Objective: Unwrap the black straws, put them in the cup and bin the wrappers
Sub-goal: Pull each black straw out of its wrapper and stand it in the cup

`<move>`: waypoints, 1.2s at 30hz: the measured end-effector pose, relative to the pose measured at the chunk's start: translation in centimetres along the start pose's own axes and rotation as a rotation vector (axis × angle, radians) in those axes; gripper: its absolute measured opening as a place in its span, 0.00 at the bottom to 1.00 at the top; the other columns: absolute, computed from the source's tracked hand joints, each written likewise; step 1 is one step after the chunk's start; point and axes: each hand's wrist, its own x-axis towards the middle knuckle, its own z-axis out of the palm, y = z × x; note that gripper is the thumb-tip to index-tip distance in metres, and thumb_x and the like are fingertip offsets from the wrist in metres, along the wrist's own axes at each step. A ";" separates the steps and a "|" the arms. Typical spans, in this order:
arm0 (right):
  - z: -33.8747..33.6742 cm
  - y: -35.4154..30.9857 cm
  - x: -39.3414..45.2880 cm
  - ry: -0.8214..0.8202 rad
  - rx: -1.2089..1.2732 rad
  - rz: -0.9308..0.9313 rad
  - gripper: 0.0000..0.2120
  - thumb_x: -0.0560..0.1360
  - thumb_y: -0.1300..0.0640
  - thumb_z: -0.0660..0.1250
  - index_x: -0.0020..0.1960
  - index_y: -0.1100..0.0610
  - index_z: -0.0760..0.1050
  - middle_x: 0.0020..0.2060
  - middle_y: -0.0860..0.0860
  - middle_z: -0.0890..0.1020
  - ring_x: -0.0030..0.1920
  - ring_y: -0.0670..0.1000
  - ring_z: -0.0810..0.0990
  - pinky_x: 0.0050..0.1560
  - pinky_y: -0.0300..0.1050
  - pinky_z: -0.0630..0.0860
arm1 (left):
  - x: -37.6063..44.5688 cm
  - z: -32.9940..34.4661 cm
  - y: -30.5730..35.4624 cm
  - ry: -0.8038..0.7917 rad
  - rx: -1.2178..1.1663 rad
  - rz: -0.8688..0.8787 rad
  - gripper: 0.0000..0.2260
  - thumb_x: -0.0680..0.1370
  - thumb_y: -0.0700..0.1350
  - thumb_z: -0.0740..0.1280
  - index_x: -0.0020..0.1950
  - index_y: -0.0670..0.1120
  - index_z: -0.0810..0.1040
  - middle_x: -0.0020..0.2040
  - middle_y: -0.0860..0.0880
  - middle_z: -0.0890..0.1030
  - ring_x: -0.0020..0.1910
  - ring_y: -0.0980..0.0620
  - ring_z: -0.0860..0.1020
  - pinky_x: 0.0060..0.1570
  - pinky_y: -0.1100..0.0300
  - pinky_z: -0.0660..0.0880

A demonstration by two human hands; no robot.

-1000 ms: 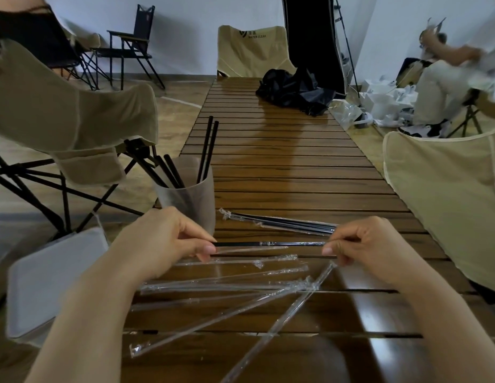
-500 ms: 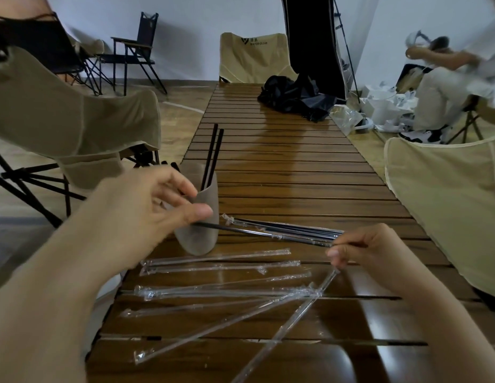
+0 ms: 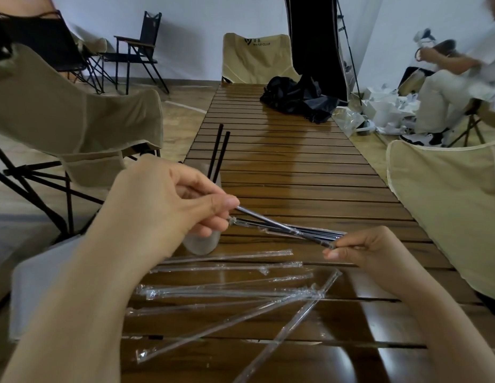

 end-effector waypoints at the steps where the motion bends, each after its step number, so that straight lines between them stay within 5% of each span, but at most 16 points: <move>1: 0.0 0.0 0.0 0.006 0.009 0.008 0.03 0.67 0.56 0.75 0.40 0.49 0.85 0.37 0.47 0.86 0.42 0.47 0.84 0.49 0.51 0.80 | -0.1 0.0 0.2 -0.002 -0.033 0.014 0.03 0.69 0.40 0.73 0.42 0.42 0.84 0.34 0.45 0.85 0.31 0.52 0.84 0.31 0.65 0.80; 10: 0.2 -0.1 0.1 -0.022 -0.035 0.027 0.06 0.67 0.60 0.75 0.40 0.50 0.85 0.37 0.45 0.86 0.42 0.43 0.84 0.48 0.40 0.78 | -1.1 0.7 1.5 0.053 -0.051 0.219 0.06 0.68 0.45 0.71 0.42 0.48 0.85 0.36 0.51 0.86 0.35 0.54 0.85 0.34 0.60 0.82; 16: 0.1 -0.2 0.1 -0.002 -0.058 0.028 0.07 0.66 0.59 0.76 0.39 0.48 0.85 0.36 0.43 0.85 0.40 0.41 0.83 0.46 0.37 0.78 | -1.1 1.0 1.2 0.122 -0.083 0.240 0.07 0.68 0.49 0.71 0.44 0.50 0.85 0.40 0.54 0.86 0.37 0.54 0.85 0.35 0.58 0.82; 22: -0.1 0.5 -0.1 0.071 -0.123 0.064 0.07 0.66 0.57 0.76 0.37 0.44 0.84 0.33 0.43 0.85 0.37 0.44 0.83 0.42 0.41 0.79 | -0.6 0.1 0.7 0.344 -0.203 0.245 0.12 0.70 0.55 0.69 0.48 0.51 0.83 0.43 0.53 0.86 0.42 0.54 0.85 0.34 0.69 0.79; 25: -0.2 0.1 0.0 0.122 -0.083 0.051 0.09 0.67 0.59 0.76 0.37 0.45 0.83 0.33 0.42 0.85 0.36 0.42 0.82 0.39 0.33 0.77 | -0.3 0.3 0.0 0.383 -0.313 0.146 0.15 0.68 0.55 0.71 0.51 0.51 0.83 0.43 0.52 0.86 0.43 0.54 0.85 0.37 0.65 0.81; 28: 0.1 -0.5 0.1 0.110 -0.075 0.040 0.05 0.67 0.57 0.75 0.39 0.48 0.85 0.35 0.43 0.85 0.38 0.43 0.83 0.45 0.42 0.80 | -0.1 2.0 -0.1 0.300 -0.373 0.025 0.20 0.67 0.53 0.71 0.57 0.49 0.81 0.43 0.53 0.86 0.43 0.55 0.85 0.39 0.62 0.81; 36: 0.3 -0.5 0.4 0.070 -0.099 0.018 0.07 0.66 0.56 0.76 0.38 0.44 0.84 0.34 0.47 0.85 0.40 0.51 0.84 0.47 0.57 0.79 | 0.2 3.9 -0.2 0.324 -0.359 0.111 0.06 0.74 0.47 0.69 0.48 0.50 0.84 0.42 0.55 0.86 0.41 0.59 0.84 0.30 0.72 0.75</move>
